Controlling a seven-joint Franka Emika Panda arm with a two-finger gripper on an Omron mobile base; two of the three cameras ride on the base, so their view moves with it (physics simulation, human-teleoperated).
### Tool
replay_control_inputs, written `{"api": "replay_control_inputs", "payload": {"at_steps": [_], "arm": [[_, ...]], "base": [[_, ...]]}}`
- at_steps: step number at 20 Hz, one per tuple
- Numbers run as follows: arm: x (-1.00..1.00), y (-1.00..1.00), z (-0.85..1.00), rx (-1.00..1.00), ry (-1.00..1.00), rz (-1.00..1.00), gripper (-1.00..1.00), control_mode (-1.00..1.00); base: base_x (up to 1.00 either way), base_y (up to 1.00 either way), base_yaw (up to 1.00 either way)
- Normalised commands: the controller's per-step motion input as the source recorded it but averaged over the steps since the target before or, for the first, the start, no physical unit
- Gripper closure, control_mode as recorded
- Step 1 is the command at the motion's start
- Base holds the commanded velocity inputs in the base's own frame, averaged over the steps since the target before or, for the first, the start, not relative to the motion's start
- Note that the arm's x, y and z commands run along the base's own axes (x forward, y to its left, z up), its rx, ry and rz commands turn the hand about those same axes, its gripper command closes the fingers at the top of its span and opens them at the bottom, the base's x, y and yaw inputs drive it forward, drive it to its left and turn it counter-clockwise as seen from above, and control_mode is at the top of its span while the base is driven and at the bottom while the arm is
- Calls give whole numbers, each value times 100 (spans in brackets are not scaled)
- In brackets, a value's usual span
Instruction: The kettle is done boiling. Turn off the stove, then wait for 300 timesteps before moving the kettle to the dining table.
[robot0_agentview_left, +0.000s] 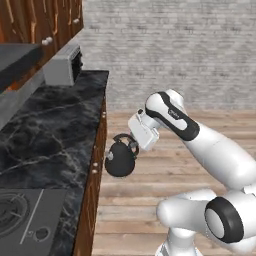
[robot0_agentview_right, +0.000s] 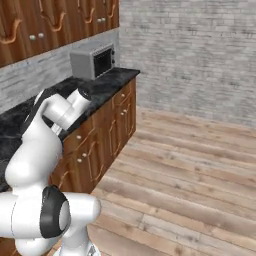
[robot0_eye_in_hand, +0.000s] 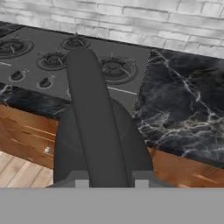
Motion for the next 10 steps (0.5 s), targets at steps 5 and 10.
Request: {"api": "replay_control_inputs", "payload": {"at_steps": [5, 10], "arm": [[0, 0, 0, 0, 0, 0, 100, 100], [0, 0, 0, 0, 0, 0, 100, 100]], "base": [[0, -16, -64], [0, -17, -62]]}}
